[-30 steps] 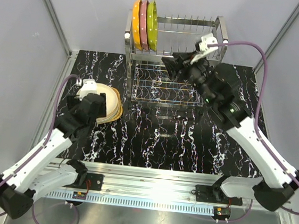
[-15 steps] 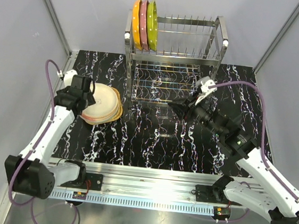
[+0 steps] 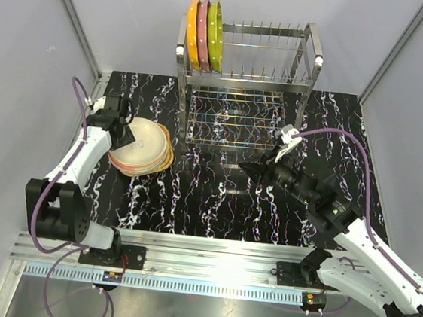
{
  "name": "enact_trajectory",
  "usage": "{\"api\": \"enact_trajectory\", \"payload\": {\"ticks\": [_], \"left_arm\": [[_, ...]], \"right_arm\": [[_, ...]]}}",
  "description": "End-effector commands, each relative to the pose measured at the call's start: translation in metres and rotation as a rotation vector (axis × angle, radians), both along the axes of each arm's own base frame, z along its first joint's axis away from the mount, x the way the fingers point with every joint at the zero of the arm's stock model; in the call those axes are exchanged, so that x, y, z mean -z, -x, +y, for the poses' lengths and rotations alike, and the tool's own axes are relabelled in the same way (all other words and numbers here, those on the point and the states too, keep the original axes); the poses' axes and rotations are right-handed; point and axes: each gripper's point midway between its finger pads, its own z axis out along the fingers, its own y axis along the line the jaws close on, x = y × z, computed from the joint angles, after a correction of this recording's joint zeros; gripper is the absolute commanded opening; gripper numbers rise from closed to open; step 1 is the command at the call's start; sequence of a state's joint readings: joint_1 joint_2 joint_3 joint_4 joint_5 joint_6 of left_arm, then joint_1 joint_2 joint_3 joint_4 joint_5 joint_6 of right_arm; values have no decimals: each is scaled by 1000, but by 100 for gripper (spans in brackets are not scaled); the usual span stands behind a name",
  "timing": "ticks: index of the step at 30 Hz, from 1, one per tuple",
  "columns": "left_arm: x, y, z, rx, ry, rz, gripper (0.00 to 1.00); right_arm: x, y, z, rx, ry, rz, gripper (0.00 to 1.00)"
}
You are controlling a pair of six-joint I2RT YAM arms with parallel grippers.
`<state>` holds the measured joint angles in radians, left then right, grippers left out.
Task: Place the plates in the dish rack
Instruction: Grab a plate with the left arm
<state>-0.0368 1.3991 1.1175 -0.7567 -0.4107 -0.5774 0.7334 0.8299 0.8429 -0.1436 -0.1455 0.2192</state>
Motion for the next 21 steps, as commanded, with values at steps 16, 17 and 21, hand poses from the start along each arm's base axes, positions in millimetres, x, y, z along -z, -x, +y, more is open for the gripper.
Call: {"api": "enact_trajectory", "payload": {"ticks": [16, 17, 21], "left_arm": [[20, -3, 7, -4, 18, 19, 42], [21, -3, 7, -4, 18, 19, 38], [22, 1, 9, -9, 5, 27, 30]], "right_arm": [[13, -6, 6, 11, 4, 40, 33], [13, -7, 6, 16, 7, 40, 33], [15, -8, 5, 22, 7, 39, 33]]}}
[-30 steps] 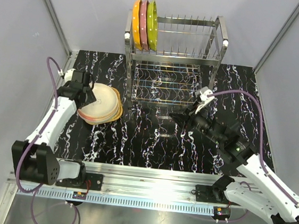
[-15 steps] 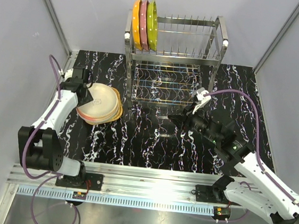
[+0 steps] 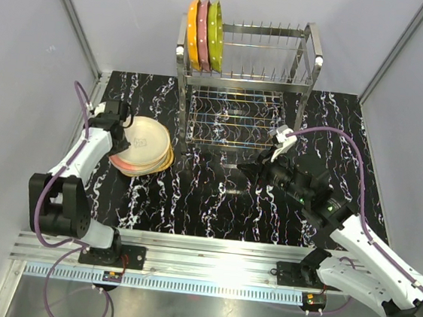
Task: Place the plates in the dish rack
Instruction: Grab a plate with the left arm
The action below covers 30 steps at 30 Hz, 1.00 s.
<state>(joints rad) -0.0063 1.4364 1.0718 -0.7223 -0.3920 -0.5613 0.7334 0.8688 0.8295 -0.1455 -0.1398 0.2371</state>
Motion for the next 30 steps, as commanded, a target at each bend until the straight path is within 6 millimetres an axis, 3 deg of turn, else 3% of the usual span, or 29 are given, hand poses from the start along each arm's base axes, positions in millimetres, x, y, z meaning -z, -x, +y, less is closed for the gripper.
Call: {"api": "enact_trajectory", "payload": {"ticks": [1, 6, 13, 18, 25, 28, 30], "left_arm": [[-1, -3, 3, -2, -5, -22, 27], [-8, -1, 5, -5, -21, -24, 14], [-27, 4, 4, 9, -19, -60, 17], [-30, 9, 6, 4, -27, -64, 0], [-37, 11, 7, 6, -35, -76, 0], [-46, 10, 7, 4, -36, -98, 0], [-64, 8, 8, 8, -42, -148, 0]], "right_arm": [[-4, -3, 1, 17, -21, -14, 33], [-4, -4, 1, 21, -18, -14, 33], [-1, -5, 1, 22, -16, -3, 33], [2, -6, -2, 44, -12, 2, 33], [2, -5, -4, 50, -15, 4, 33], [2, -6, -4, 52, -15, 6, 33], [2, -5, -3, 47, -11, 11, 33]]}}
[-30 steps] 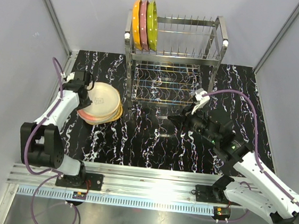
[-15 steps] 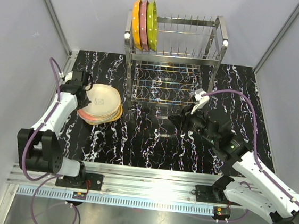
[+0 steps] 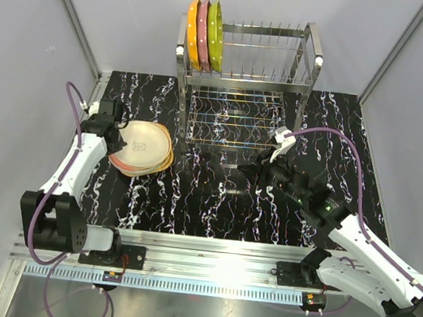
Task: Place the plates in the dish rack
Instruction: Grab a plate with the left arm, then pass the plate from the left arm to the right
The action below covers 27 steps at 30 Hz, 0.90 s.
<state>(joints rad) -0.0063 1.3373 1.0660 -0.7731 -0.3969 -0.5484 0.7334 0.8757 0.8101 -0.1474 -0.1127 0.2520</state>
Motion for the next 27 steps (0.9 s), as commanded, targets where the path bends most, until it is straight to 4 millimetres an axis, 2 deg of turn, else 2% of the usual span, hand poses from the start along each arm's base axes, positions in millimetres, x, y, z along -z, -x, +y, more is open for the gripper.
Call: {"api": "enact_trajectory", "payload": {"ticks": [1, 5, 7, 11, 17, 18, 20, 21, 23, 25, 27], "left_arm": [[-45, -8, 6, 1, -31, -118, 0], [-89, -7, 8, -12, -38, -237, 0], [-111, -5, 7, -12, -32, -293, 0], [-133, 1, 1, 5, 1, -351, 0], [-139, 26, -13, 60, 59, -382, 0], [-139, 29, -18, 75, 83, -388, 0], [-136, 41, -25, 100, 116, -403, 0], [-133, 45, -29, 113, 138, -404, 0], [-127, 56, -39, 143, 181, -403, 0], [-117, 66, -47, 168, 217, -394, 0], [-109, 73, -60, 221, 273, -382, 0]], "right_arm": [[-11, -2, 0, 15, -24, -20, 33], [-14, 8, 5, -54, -12, -32, 34], [-15, 9, 6, -69, -18, -43, 38], [-17, 16, 13, -119, -29, -56, 41], [-14, 22, 21, -141, 21, -86, 47], [-14, 29, 28, -163, 32, -94, 48], [-15, 30, 35, -159, 64, -124, 54], [-15, 43, 46, -200, 74, -134, 56], [-12, 47, 58, -219, 111, -150, 61], [-8, 62, 73, -269, 145, -169, 61], [2, 60, 82, -245, 215, -206, 63]]}}
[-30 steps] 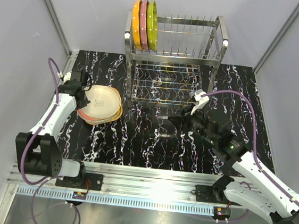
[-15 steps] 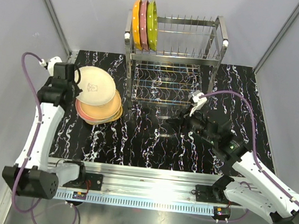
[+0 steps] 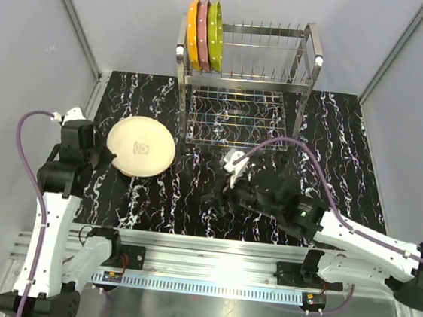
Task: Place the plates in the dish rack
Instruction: Pass the plate from the left arm to the right
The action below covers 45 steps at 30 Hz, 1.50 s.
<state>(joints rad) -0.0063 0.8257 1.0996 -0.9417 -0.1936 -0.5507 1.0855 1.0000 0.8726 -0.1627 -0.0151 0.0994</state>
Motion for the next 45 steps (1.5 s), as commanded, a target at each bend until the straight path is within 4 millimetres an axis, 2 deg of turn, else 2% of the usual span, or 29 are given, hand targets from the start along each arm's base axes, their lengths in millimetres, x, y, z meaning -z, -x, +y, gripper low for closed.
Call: {"api": "enact_trajectory", "payload": {"ticks": [1, 2, 4, 6, 8, 10, 12, 13, 16, 19, 21, 22, 24, 25, 27, 28, 30, 32, 37, 38, 40, 45], "left_arm": [[15, 11, -30, 124, 114, 13, 0], [19, 15, -39, 165, 149, 22, 0], [29, 23, -46, 193, 178, 48, 0], [32, 29, -53, 232, 195, 64, 0], [36, 38, -54, 249, 192, 86, 0], [38, 45, -55, 265, 193, 98, 0], [38, 49, -57, 280, 193, 112, 0], [38, 52, -58, 286, 195, 116, 0], [37, 55, -64, 319, 216, 120, 0], [35, 57, -70, 350, 239, 140, 0], [31, 58, -74, 376, 247, 137, 0], [30, 57, -74, 377, 248, 134, 0], [25, 57, -74, 388, 240, 124, 0], [26, 57, -74, 389, 240, 130, 0], [24, 57, -79, 412, 258, 130, 0], [23, 56, -81, 420, 266, 127, 0], [24, 57, -85, 438, 283, 127, 0], [26, 56, -85, 437, 285, 136, 0], [30, 56, -85, 442, 278, 145, 0], [31, 56, -86, 446, 282, 150, 0], [33, 56, -88, 459, 288, 156, 0], [39, 56, -93, 481, 304, 172, 0]], "right_arm": [[-12, 5, 20, 13, 42, -134, 64], [-6, 2, 26, 24, 72, -174, 66], [-5, 16, 40, -27, 97, -237, 75], [-3, 19, 52, -37, 128, -302, 85], [1, 29, 65, -55, 157, -359, 100], [9, 33, 71, -75, 215, -421, 100], [12, 38, 86, -89, 239, -488, 100], [24, 39, 92, -101, 277, -505, 100], [29, 42, 104, -108, 320, -570, 100], [43, 36, 116, -80, 382, -653, 100], [38, 28, 122, -44, 402, -740, 100], [48, 25, 126, -35, 434, -761, 100], [51, 23, 133, -38, 451, -793, 100], [62, 22, 139, -49, 475, -801, 100], [68, 17, 144, -30, 500, -811, 100], [76, 13, 148, -14, 527, -816, 98], [79, 7, 149, 17, 543, -828, 95], [82, 6, 151, 23, 546, -826, 85], [73, 3, 146, 57, 530, -821, 68], [69, 3, 146, 64, 524, -824, 55], [65, 0, 143, 90, 527, -842, 42], [63, -1, 143, 98, 522, -848, 28]]}}
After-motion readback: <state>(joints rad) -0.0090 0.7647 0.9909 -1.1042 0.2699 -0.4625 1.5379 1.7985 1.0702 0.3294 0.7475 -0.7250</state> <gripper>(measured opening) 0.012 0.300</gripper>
